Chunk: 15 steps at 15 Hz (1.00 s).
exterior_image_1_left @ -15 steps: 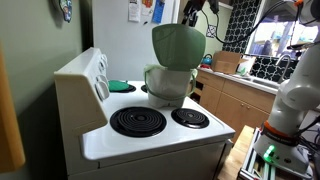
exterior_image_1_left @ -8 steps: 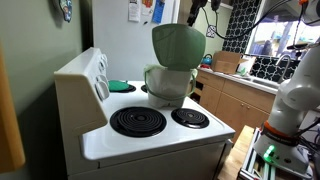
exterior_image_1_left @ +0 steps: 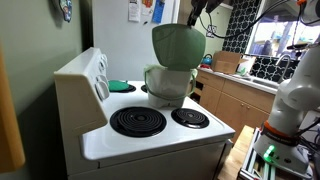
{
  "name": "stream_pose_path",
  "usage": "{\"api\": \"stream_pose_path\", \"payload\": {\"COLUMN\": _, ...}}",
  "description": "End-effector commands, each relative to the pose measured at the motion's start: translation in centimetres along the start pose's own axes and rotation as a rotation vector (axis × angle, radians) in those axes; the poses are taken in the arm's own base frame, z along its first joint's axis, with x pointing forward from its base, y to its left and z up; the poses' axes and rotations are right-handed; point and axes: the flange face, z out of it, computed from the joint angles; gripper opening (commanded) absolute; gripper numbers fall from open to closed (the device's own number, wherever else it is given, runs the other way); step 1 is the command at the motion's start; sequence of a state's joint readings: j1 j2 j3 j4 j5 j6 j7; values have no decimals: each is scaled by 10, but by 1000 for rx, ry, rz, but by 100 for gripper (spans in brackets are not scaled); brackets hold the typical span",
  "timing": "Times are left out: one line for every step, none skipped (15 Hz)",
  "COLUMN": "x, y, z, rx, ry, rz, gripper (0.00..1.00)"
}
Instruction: Move the paper towel from the bin to the stove then close the bin
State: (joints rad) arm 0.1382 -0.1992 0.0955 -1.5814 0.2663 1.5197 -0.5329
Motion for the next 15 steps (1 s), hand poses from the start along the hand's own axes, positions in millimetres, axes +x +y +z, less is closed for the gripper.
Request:
{"api": "stream_pose_path", "payload": {"x": -1, "y": 3, "z": 8, "rx": 26, "ry": -29, "rz": -63, "gripper": 100}}
{"api": "stream_pose_path", "payload": {"x": 0, "y": 8, "z": 10, "rx": 7, "ry": -35, "rz": -55, "gripper": 100}}
{"api": "stream_pose_path", "payload": {"x": 0, "y": 13, "z": 13, "rx": -11, "ry": -39, "rz": -34, "gripper": 100}}
{"api": "stream_pose_path", "payload": {"x": 0, "y": 20, "z": 16, "rx": -21, "ry": -44, "rz": -15, "gripper": 100}}
{"api": "stream_pose_path", "payload": {"x": 0, "y": 26, "z": 20, "rx": -30, "ry": -51, "rz": 6, "gripper": 100}}
{"api": "stream_pose_path", "payload": {"x": 0, "y": 31, "z": 21, "rx": -43, "ry": -53, "rz": 30, "gripper": 100}}
{"api": "stream_pose_path", "payload": {"x": 0, "y": 34, "z": 22, "rx": -48, "ry": -52, "rz": 37, "gripper": 100}}
{"api": "stream_pose_path", "payload": {"x": -1, "y": 38, "z": 22, "rx": -59, "ry": -50, "rz": 54, "gripper": 100}}
{"api": "stream_pose_path", "payload": {"x": -1, "y": 41, "z": 22, "rx": -60, "ry": -45, "rz": 72, "gripper": 100}}
{"api": "stream_pose_path", "payload": {"x": -1, "y": 44, "z": 22, "rx": -64, "ry": -43, "rz": 92, "gripper": 100}}
{"api": "stream_pose_path", "payload": {"x": -1, "y": 45, "z": 22, "rx": -51, "ry": -32, "rz": 130, "gripper": 100}}
{"api": "stream_pose_path", "payload": {"x": -1, "y": 46, "z": 20, "rx": -35, "ry": -13, "rz": 178, "gripper": 100}}
{"api": "stream_pose_path", "payload": {"x": -1, "y": 44, "z": 19, "rx": -36, "ry": -5, "rz": 243, "gripper": 100}}
{"api": "stream_pose_path", "payload": {"x": -1, "y": 43, "z": 17, "rx": -45, "ry": 4, "rz": 263, "gripper": 100}}
{"api": "stream_pose_path", "payload": {"x": -1, "y": 42, "z": 16, "rx": -53, "ry": 11, "rz": 276, "gripper": 100}}
